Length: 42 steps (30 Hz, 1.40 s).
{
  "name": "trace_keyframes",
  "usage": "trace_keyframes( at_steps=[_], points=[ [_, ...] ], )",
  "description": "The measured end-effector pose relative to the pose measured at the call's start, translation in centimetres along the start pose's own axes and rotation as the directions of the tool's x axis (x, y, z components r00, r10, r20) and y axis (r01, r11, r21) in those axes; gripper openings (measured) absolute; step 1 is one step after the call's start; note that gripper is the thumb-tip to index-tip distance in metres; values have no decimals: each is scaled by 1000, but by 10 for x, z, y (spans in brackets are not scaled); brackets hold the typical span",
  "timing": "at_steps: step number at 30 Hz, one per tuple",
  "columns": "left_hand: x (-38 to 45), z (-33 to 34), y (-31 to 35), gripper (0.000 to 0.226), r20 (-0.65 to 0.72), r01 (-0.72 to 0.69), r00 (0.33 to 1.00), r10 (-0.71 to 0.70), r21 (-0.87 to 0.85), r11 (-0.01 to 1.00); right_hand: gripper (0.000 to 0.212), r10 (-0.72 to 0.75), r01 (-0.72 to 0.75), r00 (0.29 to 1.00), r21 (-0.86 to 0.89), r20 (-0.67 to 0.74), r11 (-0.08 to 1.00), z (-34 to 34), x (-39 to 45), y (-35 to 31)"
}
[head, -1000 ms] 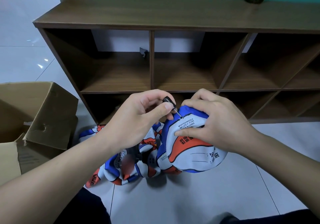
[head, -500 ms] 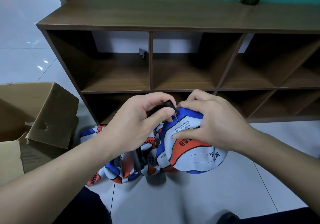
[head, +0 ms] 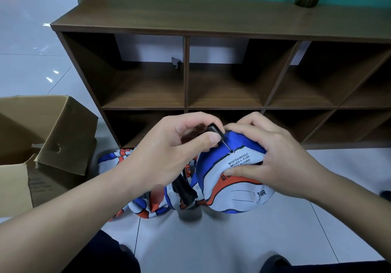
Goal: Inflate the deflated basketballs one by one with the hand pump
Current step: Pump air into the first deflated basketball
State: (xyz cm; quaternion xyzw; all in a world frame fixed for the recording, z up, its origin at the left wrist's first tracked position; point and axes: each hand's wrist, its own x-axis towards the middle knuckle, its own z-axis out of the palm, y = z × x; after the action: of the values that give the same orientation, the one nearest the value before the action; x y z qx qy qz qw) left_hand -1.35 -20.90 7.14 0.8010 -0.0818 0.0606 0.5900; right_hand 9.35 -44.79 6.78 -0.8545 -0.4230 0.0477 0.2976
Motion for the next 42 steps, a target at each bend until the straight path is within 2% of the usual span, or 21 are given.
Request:
trace_keyframes(
  at_steps=[11,17,28,42],
  points=[
    [-5,5,-9,18,-83,48,995,-58,-111,993,84,-73,73,997,-9,-5,997,-4,3,8],
    [0,6,-11,18,-52,86,994,-91,-91,992,85,-69,69,998,-51,6,996,-2,8,12],
    [5,7,-17,15,-87,26,996,-24,16,1000,84,-67,67,998,-86,8,994,1,17,18],
    [5,3,-19,17,-102,56,993,-62,-58,997,82,-59,59,998,-42,3,997,1,17,19]
  ],
)
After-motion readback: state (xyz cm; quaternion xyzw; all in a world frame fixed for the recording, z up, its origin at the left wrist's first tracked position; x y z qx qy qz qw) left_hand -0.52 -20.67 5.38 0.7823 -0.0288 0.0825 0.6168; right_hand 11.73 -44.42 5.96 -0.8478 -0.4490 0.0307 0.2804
